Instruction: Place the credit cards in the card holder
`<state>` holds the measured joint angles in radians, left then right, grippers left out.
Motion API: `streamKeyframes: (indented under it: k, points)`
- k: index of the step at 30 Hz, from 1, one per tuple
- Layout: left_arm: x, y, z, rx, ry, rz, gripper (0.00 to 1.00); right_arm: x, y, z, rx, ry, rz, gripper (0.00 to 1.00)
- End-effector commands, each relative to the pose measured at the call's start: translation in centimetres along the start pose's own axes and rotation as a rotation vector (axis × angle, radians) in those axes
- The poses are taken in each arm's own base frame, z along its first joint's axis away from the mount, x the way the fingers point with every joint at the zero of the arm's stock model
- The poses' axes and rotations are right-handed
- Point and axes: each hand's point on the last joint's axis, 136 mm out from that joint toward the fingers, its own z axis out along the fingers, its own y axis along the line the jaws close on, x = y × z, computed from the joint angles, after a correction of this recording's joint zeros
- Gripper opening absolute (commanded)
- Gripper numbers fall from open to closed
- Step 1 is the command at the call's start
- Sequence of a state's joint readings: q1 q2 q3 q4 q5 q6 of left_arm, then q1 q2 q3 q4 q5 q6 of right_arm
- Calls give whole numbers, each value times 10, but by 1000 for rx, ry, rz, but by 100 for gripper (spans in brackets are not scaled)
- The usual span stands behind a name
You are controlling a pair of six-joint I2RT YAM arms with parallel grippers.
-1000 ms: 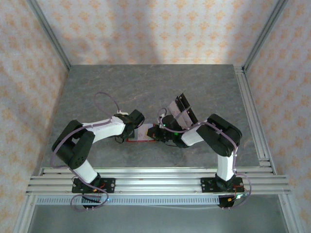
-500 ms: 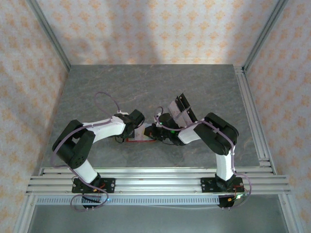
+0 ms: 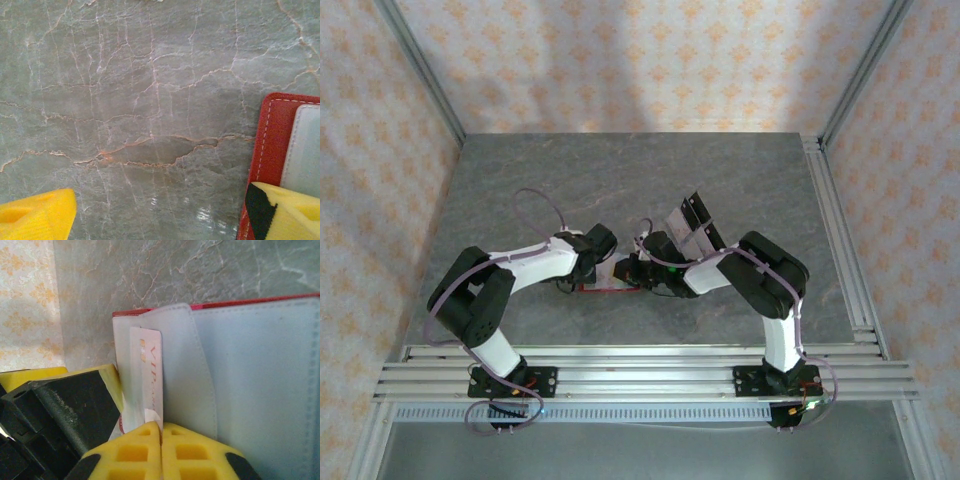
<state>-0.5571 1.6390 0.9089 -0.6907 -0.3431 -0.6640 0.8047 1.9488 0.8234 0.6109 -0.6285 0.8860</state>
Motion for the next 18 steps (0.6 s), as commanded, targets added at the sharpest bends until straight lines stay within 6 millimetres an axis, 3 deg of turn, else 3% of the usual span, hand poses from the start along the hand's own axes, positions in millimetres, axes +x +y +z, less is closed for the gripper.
streamKeyframes:
  k: [1,11,18]
  points:
    - [-9,13,-10,8,2,-59,89,14,-31,-2,142,34,21,18]
    - [-5,17,-2,26,36,-84,89,8,-28,-23,258,16,-49,51]
    - [0,16,2,29,46,-81,89,1,-25,-43,354,10,-122,53]
